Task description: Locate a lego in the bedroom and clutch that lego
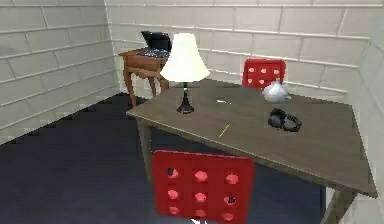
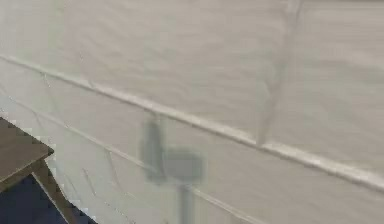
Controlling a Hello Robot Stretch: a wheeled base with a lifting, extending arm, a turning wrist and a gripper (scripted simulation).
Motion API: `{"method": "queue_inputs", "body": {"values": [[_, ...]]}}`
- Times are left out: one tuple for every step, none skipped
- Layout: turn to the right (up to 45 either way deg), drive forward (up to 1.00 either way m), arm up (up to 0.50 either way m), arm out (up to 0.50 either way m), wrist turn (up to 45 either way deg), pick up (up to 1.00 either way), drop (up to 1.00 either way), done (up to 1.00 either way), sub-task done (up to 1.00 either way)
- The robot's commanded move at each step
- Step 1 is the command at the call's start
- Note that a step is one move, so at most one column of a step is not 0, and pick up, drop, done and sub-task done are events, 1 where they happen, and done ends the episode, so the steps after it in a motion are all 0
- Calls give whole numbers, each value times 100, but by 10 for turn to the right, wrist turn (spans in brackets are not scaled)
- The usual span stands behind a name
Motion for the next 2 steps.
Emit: {"method": "queue_inputs", "body": {"values": [[-450,0,0,0,0,0,0,0,0],[-450,0,0,0,0,0,0,0,0]]}}
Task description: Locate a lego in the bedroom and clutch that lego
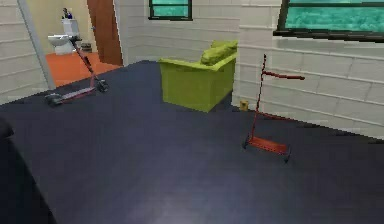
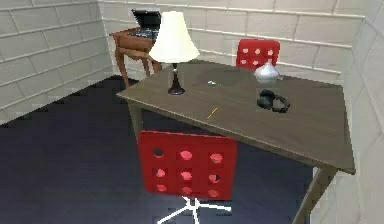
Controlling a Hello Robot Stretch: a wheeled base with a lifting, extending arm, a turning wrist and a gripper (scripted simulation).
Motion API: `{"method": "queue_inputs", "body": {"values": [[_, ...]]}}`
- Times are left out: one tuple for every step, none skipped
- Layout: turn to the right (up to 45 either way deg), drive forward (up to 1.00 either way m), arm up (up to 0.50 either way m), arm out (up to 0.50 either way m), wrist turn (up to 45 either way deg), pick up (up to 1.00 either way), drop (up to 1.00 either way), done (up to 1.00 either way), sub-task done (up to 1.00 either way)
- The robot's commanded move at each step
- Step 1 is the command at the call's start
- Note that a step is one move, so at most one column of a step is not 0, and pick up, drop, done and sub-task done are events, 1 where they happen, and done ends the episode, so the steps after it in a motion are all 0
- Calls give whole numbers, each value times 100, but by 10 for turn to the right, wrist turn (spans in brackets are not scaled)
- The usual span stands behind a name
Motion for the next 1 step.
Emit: {"method": "queue_inputs", "body": {"values": [[-120,0,0,0,0,0,0,0,0]]}}
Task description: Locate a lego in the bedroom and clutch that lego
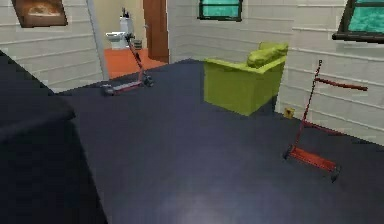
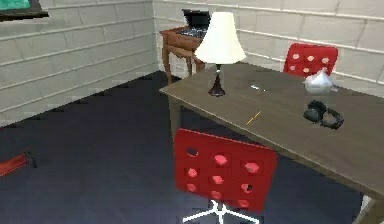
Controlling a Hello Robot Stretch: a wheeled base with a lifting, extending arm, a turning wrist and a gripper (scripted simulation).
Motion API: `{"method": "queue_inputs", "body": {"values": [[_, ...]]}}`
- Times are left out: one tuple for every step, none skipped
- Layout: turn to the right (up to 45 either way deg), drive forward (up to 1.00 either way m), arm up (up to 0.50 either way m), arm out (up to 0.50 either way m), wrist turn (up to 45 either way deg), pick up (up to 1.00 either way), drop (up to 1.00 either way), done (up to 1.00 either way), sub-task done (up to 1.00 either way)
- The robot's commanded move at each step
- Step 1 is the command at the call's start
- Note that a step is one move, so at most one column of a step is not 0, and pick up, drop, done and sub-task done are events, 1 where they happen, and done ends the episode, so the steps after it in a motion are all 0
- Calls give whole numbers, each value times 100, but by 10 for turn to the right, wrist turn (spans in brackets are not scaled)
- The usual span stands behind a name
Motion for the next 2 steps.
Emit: {"method": "queue_inputs", "body": {"values": [[0,95,0,0,0,0,0,0,0],[-60,0,0,0,0,0,0,0,0]]}}
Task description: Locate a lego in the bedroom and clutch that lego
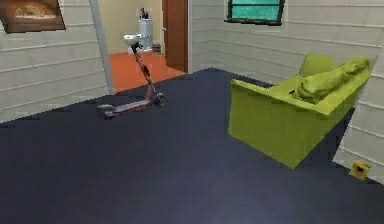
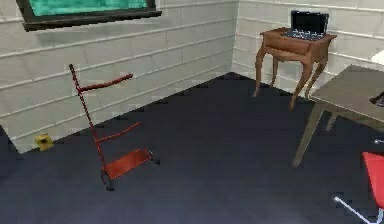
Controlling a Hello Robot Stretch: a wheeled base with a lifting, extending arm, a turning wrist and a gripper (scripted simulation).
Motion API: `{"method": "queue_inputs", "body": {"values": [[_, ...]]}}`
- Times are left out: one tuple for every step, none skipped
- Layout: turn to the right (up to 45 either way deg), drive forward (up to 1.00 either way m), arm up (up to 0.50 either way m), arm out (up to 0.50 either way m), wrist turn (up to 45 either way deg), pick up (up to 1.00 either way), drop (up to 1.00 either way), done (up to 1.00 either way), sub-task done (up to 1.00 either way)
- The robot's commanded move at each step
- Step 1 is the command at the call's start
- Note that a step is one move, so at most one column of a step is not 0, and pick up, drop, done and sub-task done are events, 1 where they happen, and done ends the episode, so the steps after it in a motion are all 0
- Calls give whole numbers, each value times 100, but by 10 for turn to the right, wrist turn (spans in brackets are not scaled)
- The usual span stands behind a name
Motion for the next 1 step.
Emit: {"method": "queue_inputs", "body": {"values": [[0,100,0,0,0,0,0,0,0]]}}
